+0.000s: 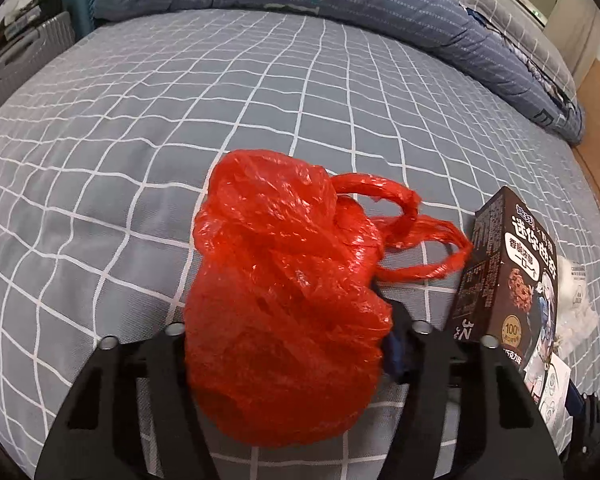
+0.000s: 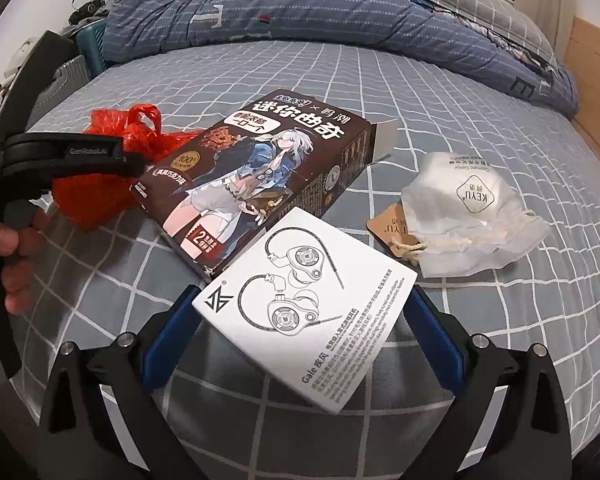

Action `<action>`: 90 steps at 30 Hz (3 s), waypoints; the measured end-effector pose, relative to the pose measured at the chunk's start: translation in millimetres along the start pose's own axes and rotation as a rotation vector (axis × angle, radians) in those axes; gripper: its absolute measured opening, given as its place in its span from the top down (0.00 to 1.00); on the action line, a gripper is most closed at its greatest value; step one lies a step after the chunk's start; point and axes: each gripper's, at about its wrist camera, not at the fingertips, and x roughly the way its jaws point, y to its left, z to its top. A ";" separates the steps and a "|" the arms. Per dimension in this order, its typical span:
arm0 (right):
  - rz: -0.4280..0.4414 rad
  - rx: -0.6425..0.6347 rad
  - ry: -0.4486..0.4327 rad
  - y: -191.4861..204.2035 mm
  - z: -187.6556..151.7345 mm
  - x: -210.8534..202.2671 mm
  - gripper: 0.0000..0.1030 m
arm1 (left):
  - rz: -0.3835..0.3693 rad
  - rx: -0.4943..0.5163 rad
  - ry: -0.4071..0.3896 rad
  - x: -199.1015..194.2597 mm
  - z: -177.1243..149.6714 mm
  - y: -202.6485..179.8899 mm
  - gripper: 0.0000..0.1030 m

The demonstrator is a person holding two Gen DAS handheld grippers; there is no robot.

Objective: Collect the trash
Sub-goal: 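Grasp the red plastic bag with the left gripper while the right gripper grasps the white earphone box, then lift the red bag and white box and carry both over the bin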

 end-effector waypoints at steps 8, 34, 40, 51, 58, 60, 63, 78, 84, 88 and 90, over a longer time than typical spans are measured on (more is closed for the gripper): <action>0.005 -0.005 -0.006 -2.3 -0.7 -3.9 0.18 | -0.012 -0.003 -0.005 -8.7 -4.4 0.1 0.56; 0.030 0.073 -0.043 -15.9 -13.4 -41.7 0.26 | 0.021 -0.024 -0.043 -52.4 -51.6 5.2 0.56; 0.021 0.065 -0.054 -17.7 -21.4 -55.4 0.26 | 0.024 -0.026 -0.056 -67.3 -65.1 7.0 0.56; 0.009 0.064 -0.096 -17.5 -31.2 -85.9 0.26 | 0.027 -0.021 -0.081 -103.8 -93.4 9.4 0.56; 0.011 0.049 -0.122 -7.3 -40.8 -105.4 0.26 | 0.007 -0.009 -0.094 -133.3 -122.4 8.1 0.57; 0.015 0.054 -0.122 -6.3 -44.1 -109.3 0.26 | -0.001 -0.014 -0.095 -140.2 -131.5 9.5 0.57; 0.019 0.055 -0.124 -3.9 -48.3 -115.0 0.26 | -0.010 -0.012 -0.095 -148.5 -143.1 9.4 0.57; 0.009 0.067 -0.132 -7.0 -81.1 -148.8 0.26 | -0.047 0.014 -0.098 -181.2 -194.0 -6.0 0.57; 0.012 0.070 -0.129 -9.0 -96.2 -163.3 0.26 | -0.056 0.028 -0.088 -189.8 -213.7 -11.8 0.57; 0.017 0.066 -0.123 -8.5 -107.5 -171.6 0.26 | -0.057 0.030 -0.081 -194.7 -226.8 -13.7 0.57; 0.019 0.062 -0.117 -7.1 -113.1 -175.2 0.26 | -0.057 0.030 -0.076 -196.5 -233.0 -13.3 0.57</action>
